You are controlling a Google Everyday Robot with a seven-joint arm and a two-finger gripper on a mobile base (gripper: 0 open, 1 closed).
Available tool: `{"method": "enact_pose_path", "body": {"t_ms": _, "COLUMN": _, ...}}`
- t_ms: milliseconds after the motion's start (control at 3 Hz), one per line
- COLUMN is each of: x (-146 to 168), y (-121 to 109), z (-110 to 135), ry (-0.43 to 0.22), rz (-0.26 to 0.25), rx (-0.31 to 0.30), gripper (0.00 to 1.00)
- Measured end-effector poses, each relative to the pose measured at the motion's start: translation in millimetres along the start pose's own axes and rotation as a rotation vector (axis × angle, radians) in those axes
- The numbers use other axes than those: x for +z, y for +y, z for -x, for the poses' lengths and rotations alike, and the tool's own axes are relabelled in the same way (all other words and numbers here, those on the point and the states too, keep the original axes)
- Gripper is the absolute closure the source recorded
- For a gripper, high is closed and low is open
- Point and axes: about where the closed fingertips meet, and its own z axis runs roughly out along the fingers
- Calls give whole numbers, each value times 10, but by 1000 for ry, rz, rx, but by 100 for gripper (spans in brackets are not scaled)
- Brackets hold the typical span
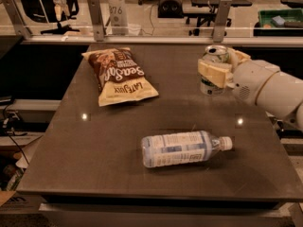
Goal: Place 7up can upright
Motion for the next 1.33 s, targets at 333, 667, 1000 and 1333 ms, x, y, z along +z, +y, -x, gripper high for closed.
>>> {"method": "enact_pose_path", "body": {"t_ms": 333, "x": 45, "y": -20, "z": 47, "ry": -25, "rz": 96, "rx": 47, "gripper": 100}}
{"method": "enact_pose_path", "body": {"t_ms": 667, "x": 72, "y": -35, "z": 92, "ry": -60, "rz": 147, "rx": 132, "gripper": 100}}
{"method": "enact_pose_path", "body": {"t_ms": 1000, "x": 80, "y": -35, "z": 180, "ry": -82, "rz": 169, "rx": 194, "gripper": 100}}
{"method": "enact_pose_path", "body": {"t_ms": 1333, "x": 120, "y": -42, "z": 244, "ry": -59, "rz": 175, "rx": 228, "gripper": 100}}
